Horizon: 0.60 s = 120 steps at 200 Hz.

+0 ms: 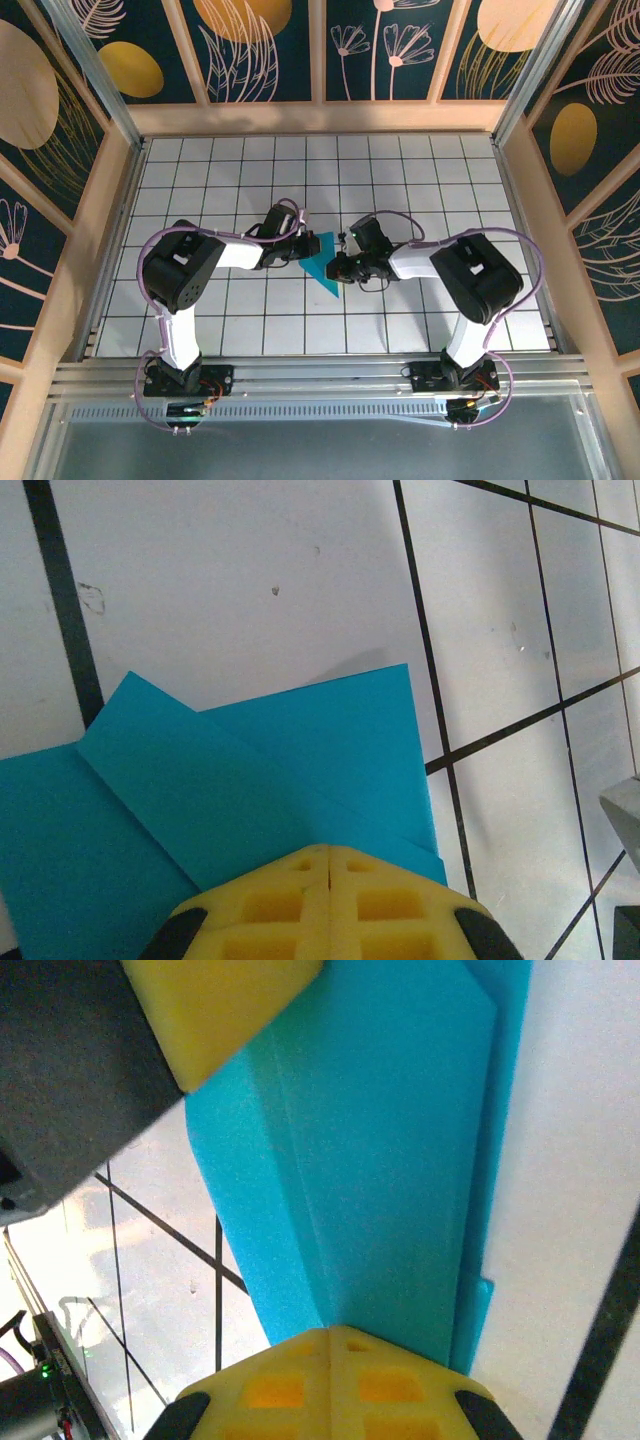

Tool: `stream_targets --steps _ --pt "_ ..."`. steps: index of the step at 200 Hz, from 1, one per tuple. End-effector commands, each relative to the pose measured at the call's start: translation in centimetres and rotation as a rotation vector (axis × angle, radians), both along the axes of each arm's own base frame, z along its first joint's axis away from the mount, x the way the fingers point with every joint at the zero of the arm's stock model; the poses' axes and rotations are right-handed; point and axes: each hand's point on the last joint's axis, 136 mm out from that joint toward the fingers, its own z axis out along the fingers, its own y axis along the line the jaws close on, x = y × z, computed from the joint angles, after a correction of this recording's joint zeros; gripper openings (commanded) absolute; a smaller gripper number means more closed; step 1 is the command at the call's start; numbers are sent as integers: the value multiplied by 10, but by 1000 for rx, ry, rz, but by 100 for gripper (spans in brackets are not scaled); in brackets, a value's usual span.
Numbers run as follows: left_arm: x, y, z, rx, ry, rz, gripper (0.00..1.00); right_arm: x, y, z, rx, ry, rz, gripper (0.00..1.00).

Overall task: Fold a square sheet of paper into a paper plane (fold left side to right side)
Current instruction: Fourth fold the wing at the center of the table.

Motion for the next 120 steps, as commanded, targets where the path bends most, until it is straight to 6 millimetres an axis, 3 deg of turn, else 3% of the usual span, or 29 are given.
stream_targets --steps 1,91,120 --pt "-10 39 -48 203 83 65 0 -46 -16 -21 -65 152 40 0" --pt "-9 37 -46 199 81 63 0 -84 -34 -33 -106 209 44 0" --pt "-7 31 -37 164 69 54 0 -92 -37 -29 -102 211 47 0"
